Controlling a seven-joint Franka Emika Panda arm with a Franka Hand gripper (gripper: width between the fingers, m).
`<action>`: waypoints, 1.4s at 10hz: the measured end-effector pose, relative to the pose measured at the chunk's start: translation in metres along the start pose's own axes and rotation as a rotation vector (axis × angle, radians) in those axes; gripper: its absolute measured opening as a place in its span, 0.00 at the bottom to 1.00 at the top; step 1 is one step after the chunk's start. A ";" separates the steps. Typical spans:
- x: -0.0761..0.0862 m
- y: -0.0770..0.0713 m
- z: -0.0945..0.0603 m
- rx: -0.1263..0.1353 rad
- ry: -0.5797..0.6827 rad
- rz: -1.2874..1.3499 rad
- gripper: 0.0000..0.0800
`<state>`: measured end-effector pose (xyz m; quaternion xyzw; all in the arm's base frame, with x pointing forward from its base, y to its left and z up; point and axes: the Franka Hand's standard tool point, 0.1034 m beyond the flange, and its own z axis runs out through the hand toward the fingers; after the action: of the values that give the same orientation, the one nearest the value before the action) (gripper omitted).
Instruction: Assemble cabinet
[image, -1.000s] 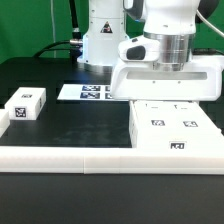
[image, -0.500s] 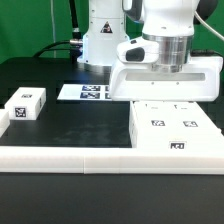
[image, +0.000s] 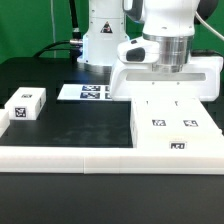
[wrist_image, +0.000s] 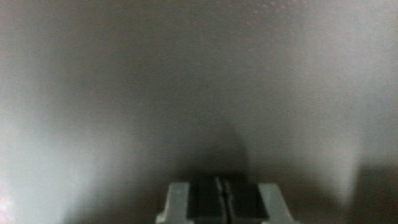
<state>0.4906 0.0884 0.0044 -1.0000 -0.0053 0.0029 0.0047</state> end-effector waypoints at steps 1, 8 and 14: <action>0.000 0.000 0.000 0.000 0.000 0.000 0.00; 0.007 -0.001 -0.042 0.000 0.034 -0.047 0.00; 0.011 -0.002 -0.058 0.001 0.051 -0.049 0.00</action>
Offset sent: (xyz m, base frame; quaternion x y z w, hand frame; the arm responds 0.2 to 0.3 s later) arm -0.0087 0.0018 0.0302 0.0093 0.0050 -0.0148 0.9998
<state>0.5019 0.0899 0.0621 -0.9993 -0.0299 -0.0227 0.0053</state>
